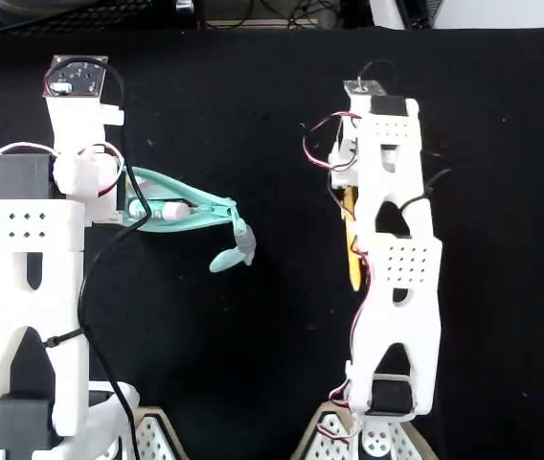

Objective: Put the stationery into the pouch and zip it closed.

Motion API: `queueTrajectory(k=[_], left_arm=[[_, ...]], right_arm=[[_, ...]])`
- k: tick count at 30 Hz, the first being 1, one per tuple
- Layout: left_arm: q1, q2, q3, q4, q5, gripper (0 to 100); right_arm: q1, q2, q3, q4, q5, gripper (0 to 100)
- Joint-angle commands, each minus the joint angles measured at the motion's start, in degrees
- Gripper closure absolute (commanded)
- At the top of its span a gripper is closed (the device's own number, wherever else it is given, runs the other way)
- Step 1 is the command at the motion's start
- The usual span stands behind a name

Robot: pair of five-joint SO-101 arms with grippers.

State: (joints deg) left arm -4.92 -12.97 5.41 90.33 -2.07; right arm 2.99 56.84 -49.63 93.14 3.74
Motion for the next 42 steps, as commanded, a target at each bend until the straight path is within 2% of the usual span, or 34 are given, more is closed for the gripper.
queueTrajectory(k=[1,8,14,18,24,31,36,42], left_arm=[[-0.13,1.85,4.0,-0.88,0.0,97],[-0.13,1.85,4.0,-0.88,0.0,97],[-0.13,1.85,4.0,-0.97,0.0,97],[-0.13,1.85,4.0,-0.97,0.0,97],[-0.13,1.85,4.0,-0.79,0.0,97],[-0.13,1.85,4.0,-0.62,0.0,97],[-0.13,1.85,4.0,-0.62,0.0,97],[-0.13,1.85,4.0,-0.62,0.0,97]], right_arm=[[-1.41,-0.75,-3.03,1.23,0.62,98.6],[-1.41,-1.89,-2.59,1.23,0.7,98.6],[-1.41,-10.07,2.77,1.67,0.7,98.6],[-1.41,-18.95,11.82,-1.93,0.62,98.6],[-2.9,-38.64,34.15,-12.84,0.62,98.6],[-13.98,-73.27,55.08,-23.12,2.55,98.6],[-19.69,-93.58,57.71,-28.31,3.43,98.6],[-28.92,-107.65,58.07,-30.59,3.34,98.6]])
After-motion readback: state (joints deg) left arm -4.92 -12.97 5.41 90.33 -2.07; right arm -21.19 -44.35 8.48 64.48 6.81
